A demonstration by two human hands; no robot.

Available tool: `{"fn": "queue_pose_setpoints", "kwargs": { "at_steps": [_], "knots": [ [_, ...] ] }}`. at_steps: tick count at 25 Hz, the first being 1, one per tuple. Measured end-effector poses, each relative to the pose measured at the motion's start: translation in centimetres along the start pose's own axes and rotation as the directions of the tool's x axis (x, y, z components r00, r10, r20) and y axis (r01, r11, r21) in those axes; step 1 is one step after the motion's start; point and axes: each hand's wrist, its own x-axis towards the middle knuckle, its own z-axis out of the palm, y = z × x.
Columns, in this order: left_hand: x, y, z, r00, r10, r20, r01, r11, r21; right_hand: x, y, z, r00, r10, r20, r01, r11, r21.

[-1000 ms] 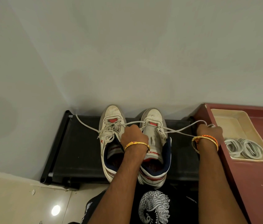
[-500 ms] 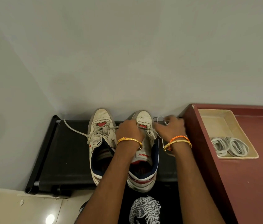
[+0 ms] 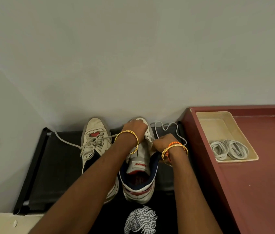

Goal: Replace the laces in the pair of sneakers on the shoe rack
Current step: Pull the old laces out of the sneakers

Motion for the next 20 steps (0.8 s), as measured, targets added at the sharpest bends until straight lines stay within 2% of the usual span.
{"fn": "queue_pose_setpoints", "kwargs": {
  "at_steps": [3, 5, 6, 7, 8, 9, 11, 12, 13, 14, 15, 16, 17, 18, 19, 20],
  "knots": [
    [-0.4, -0.2, -0.1, 1.0, 0.021, -0.015, -0.022, 0.999, -0.038, -0.1, 0.1, 0.0, 1.0, 0.014, 0.01, -0.014, 0.999, 0.031],
    [-0.6, -1.1, -0.2, 0.999, -0.037, -0.03, 0.031, 0.981, -0.194, 0.0, 0.3, -0.1, 1.0, 0.023, 0.006, -0.023, 0.999, 0.047],
    [-0.4, -2.0, 0.2, 0.993, -0.106, -0.045, 0.085, 0.941, -0.328, 0.0, 0.4, -0.2, 1.0, 0.027, 0.004, -0.027, 0.998, 0.053],
    [-0.3, -2.9, 0.6, 0.978, -0.201, -0.059, 0.147, 0.858, -0.493, 0.1, 0.5, -0.3, 0.999, 0.031, 0.006, -0.031, 0.998, 0.058],
    [-0.3, -3.7, 1.2, 0.949, -0.311, -0.051, 0.202, 0.724, -0.659, 0.1, 0.5, -0.3, 0.999, 0.035, 0.01, -0.036, 0.997, 0.064],
    [-0.5, -4.3, 1.7, 0.902, -0.431, -0.018, 0.246, 0.548, -0.8, 0.1, 0.5, -0.2, 0.999, 0.038, 0.017, -0.039, 0.997, 0.068],
    [-0.7, -4.7, 3.0, 0.802, -0.584, 0.124, 0.294, 0.205, -0.934, 0.2, 0.4, 0.0, 0.999, 0.032, 0.034, -0.034, 0.997, 0.064],
    [-0.6, -4.7, 3.4, 0.787, -0.593, 0.17, 0.295, 0.12, -0.948, 0.2, 0.3, 0.1, 0.999, 0.023, 0.037, -0.026, 0.998, 0.062],
    [-0.6, -4.5, 3.4, 0.801, -0.569, 0.187, 0.29, 0.095, -0.952, 0.3, 0.3, 0.2, 0.999, 0.014, 0.037, -0.016, 0.998, 0.057],
    [-0.5, -4.4, 3.0, 0.833, -0.526, 0.17, 0.283, 0.14, -0.949, 0.3, 0.3, 0.4, 0.999, 0.007, 0.034, -0.009, 0.999, 0.053],
    [-0.5, -4.4, 2.3, 0.882, -0.451, 0.138, 0.278, 0.262, -0.924, 0.4, 0.3, 0.5, 1.0, 0.003, 0.03, -0.004, 0.999, 0.052],
    [-0.2, -4.4, 1.8, 0.933, -0.346, 0.101, 0.275, 0.5, -0.821, 0.4, 0.3, 0.5, 1.0, 0.0, 0.03, -0.002, 0.999, 0.055],
    [-0.1, -4.2, 1.1, 0.968, -0.232, 0.102, 0.244, 0.75, -0.615, 0.5, 0.3, 0.5, 0.999, -0.002, 0.033, 0.0, 0.998, 0.057],
    [-0.2, -3.7, 0.7, 0.981, -0.155, 0.113, 0.186, 0.919, -0.349, 0.6, 0.3, 0.5, 0.999, -0.004, 0.036, 0.002, 0.998, 0.059],
    [-0.2, -3.1, 0.3, 0.99, -0.105, 0.09, 0.117, 0.984, -0.136, 0.6, 0.3, 0.6, 0.999, -0.007, 0.036, 0.005, 0.998, 0.057],
    [-0.1, -2.4, 0.1, 0.997, -0.068, 0.035, 0.068, 0.998, -0.003, 0.6, 0.3, 0.6, 0.999, -0.012, 0.033, 0.011, 0.999, 0.05]
  ]
}}
